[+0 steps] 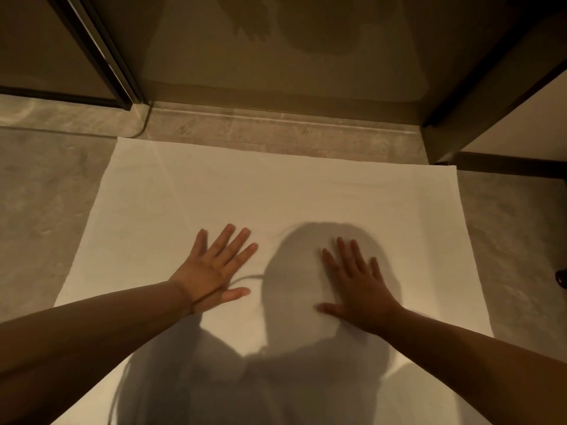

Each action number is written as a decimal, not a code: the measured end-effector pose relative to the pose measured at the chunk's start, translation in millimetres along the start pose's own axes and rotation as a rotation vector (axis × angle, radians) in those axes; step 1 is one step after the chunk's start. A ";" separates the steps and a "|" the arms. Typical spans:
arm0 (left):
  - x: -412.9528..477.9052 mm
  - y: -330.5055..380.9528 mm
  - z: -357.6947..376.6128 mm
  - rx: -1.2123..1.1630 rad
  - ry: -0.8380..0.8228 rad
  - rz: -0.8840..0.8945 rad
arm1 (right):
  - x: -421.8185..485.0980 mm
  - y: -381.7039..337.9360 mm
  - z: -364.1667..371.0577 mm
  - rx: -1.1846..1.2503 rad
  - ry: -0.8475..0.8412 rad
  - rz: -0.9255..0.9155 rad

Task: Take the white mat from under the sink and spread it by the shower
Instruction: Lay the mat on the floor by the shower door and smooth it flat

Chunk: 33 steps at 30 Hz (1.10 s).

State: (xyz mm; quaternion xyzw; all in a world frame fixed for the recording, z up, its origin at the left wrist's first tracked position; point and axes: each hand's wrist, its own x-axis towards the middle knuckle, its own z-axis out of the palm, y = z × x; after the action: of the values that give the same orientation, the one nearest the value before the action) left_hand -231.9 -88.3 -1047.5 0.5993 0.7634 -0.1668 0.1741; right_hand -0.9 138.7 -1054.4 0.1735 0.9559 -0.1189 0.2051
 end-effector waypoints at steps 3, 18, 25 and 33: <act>12.0 13.4 2.9 0.040 -0.023 0.065 | 7.5 -11.1 4.4 -0.089 -0.028 -0.127; 11.0 17.7 -9.3 -0.055 0.207 0.057 | -4.8 15.8 -3.8 -0.038 0.094 0.095; 43.7 25.9 -1.1 -0.077 0.208 -0.055 | 40.8 -16.7 -0.2 -0.008 0.131 0.057; 36.4 -20.1 19.2 -0.246 0.275 -0.257 | 25.7 59.5 2.6 0.031 0.272 0.290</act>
State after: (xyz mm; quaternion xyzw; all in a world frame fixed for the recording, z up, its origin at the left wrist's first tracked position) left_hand -258.3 -70.5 -1080.5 0.4886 0.8645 -0.0099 0.1176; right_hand 0.6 199.5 -1077.1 0.3268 0.9379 -0.0784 0.0864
